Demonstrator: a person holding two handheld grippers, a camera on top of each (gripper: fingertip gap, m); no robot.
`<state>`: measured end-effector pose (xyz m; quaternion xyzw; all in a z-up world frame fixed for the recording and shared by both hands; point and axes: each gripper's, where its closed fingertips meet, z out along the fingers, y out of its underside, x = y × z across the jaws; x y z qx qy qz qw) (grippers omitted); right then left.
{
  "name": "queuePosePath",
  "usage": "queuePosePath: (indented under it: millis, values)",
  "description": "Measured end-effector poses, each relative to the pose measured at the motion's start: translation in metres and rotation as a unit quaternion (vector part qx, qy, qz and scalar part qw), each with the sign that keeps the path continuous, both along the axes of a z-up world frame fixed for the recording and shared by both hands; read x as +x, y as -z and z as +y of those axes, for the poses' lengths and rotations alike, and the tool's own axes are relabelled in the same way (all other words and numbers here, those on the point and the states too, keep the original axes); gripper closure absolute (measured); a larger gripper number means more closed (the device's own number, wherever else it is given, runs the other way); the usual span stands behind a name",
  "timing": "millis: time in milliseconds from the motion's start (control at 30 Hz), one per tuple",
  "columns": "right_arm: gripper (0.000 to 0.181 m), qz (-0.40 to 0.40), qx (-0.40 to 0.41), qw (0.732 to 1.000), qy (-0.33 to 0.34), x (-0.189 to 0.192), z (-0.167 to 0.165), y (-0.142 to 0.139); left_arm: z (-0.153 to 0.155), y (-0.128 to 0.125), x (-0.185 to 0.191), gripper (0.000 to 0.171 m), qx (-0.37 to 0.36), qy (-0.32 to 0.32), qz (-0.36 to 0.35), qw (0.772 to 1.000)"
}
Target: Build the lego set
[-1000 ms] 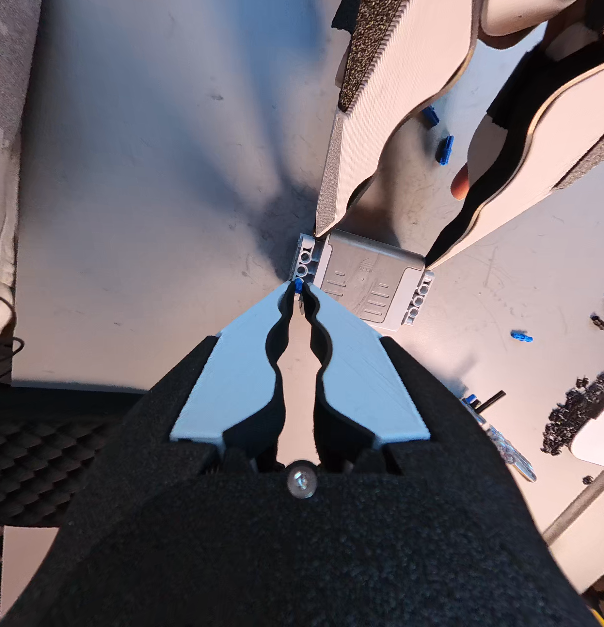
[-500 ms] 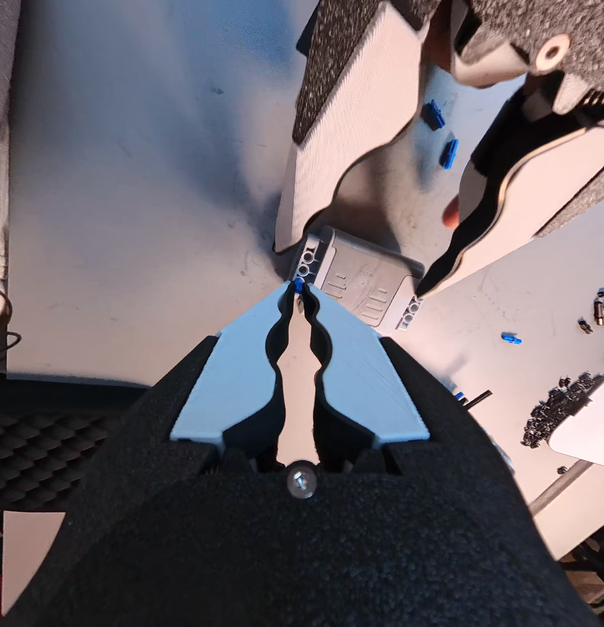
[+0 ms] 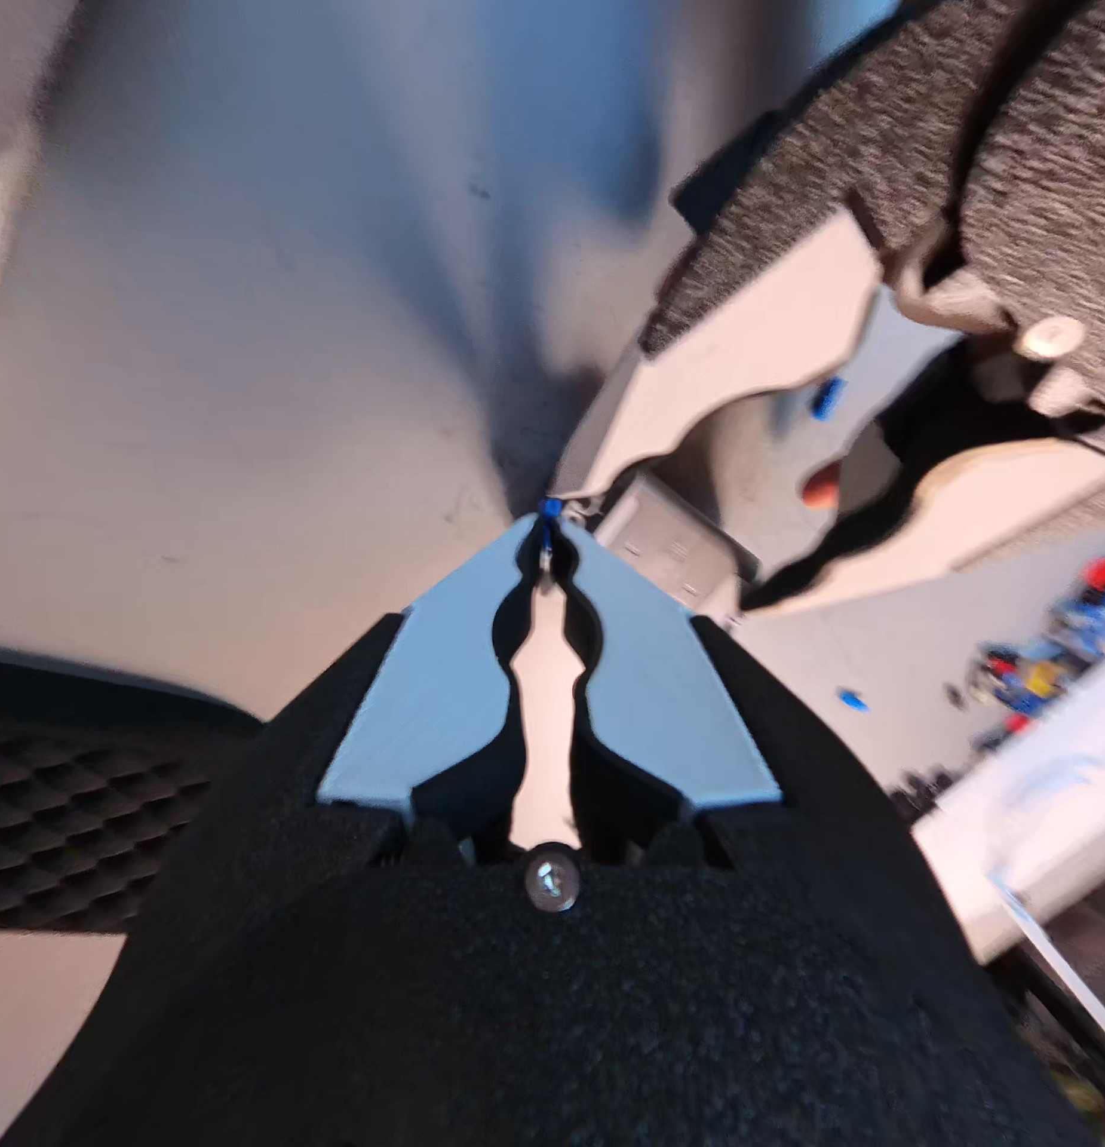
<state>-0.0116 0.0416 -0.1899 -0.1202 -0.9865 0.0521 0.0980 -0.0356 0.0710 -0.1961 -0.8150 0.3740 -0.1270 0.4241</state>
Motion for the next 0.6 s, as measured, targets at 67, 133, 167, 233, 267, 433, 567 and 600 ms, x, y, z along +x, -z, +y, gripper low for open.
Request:
queuePosePath:
  millis: [67,133,167,233,267,433,567,600]
  values:
    - [0.181,-0.050,0.016,0.999,-0.006,0.012,0.004,0.016,0.000,0.000,0.000,0.092,0.001,-0.002,-0.003,1.000]
    - [0.181,-0.073,0.011,0.997,-0.003,0.022,0.006,0.030,0.000,0.000,-0.002,0.092,0.003,-0.006,-0.003,1.000]
    - [0.181,-0.065,-0.013,0.998,0.009,0.020,0.004,0.027,0.000,0.000,-0.002,0.092,0.003,-0.004,-0.003,1.000]
    - [0.181,-0.042,-0.057,0.996,0.048,0.012,0.004,0.010,-0.001,0.000,-0.002,0.092,0.006,-0.004,-0.006,1.000]
    - [0.181,-0.028,-0.073,0.995,0.064,0.009,0.006,0.001,-0.001,0.000,-0.003,0.092,0.006,-0.004,-0.006,1.000]
    - [0.181,-0.006,-0.145,0.977,0.153,0.022,0.004,-0.006,-0.001,0.000,-0.003,0.092,0.007,-0.004,-0.003,1.000]
    - [0.158,0.012,-0.236,0.936,0.262,0.030,-0.024,0.013,0.002,0.000,-0.005,0.092,0.011,-0.014,0.002,1.000]
    - [0.158,0.028,-0.240,0.928,0.284,0.028,-0.026,0.018,0.004,0.001,-0.007,0.092,0.014,-0.020,0.006,1.000]
